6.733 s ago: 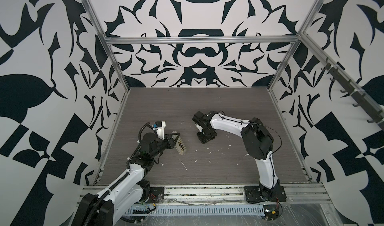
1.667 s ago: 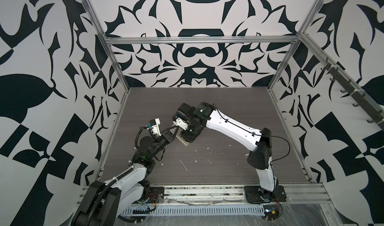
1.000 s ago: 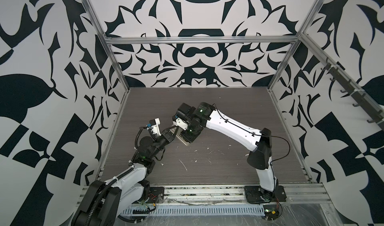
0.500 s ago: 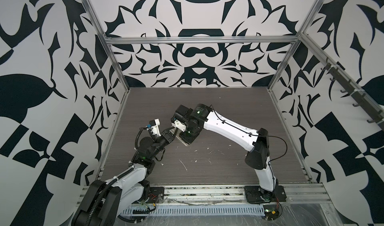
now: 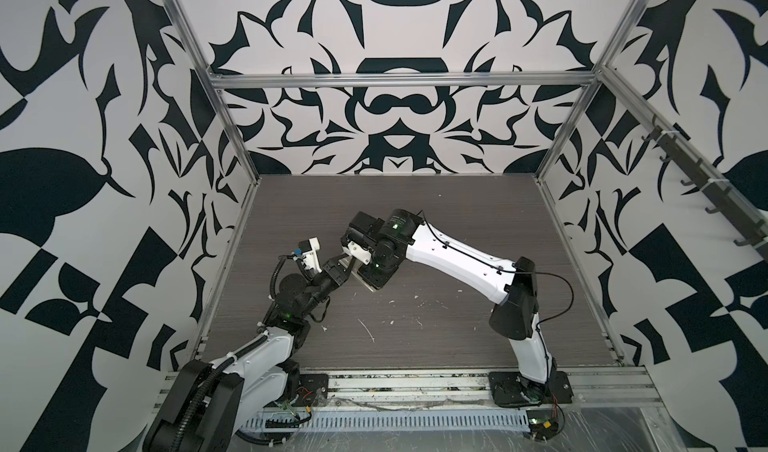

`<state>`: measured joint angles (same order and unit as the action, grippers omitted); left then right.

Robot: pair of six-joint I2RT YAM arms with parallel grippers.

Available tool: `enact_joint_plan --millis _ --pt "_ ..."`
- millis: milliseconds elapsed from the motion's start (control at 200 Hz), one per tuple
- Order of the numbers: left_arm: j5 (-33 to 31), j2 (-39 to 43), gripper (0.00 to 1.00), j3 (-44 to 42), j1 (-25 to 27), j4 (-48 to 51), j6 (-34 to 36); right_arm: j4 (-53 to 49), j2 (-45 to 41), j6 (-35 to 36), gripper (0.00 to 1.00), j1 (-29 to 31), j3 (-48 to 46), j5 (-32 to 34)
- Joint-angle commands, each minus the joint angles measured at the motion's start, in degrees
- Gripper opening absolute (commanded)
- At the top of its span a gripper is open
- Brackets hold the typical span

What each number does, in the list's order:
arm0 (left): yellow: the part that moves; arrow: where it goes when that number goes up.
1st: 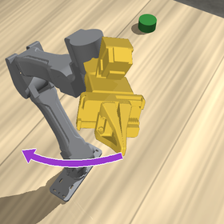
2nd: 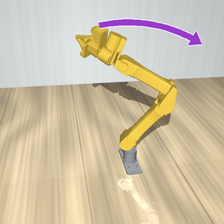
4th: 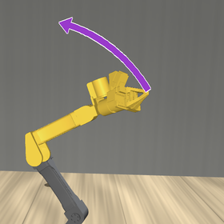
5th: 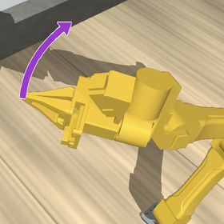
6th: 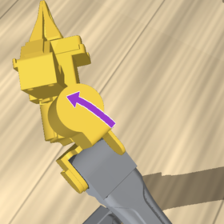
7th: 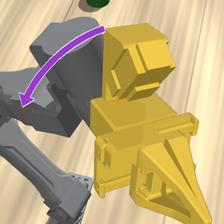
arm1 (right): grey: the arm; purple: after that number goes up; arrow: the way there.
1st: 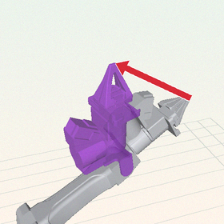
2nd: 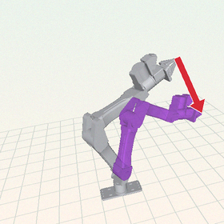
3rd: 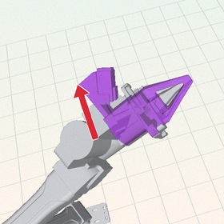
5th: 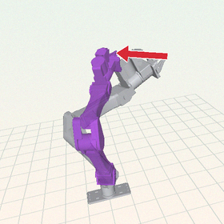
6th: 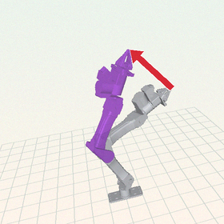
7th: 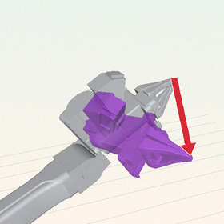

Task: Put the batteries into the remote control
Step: 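Slide the cover with the right gripper along the compartment to close it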

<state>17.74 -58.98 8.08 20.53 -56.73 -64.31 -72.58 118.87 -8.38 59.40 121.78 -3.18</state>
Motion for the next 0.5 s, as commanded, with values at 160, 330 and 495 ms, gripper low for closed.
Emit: enact_joint_plan --millis 160,330,495 --pt "1.6 0.3 0.0 0.2 -0.2 -4.3 -0.6 -0.9 -0.2 0.3 0.13 -0.2 2.5 2.0" --pt "2.2 -0.6 0.0 0.1 -0.2 -5.9 -0.6 -1.6 0.6 0.7 0.13 -0.2 3.8 2.4" --pt "2.7 -1.3 0.0 0.2 -0.2 -7.0 -1.1 -2.8 1.8 1.4 0.14 -0.1 5.2 2.5"
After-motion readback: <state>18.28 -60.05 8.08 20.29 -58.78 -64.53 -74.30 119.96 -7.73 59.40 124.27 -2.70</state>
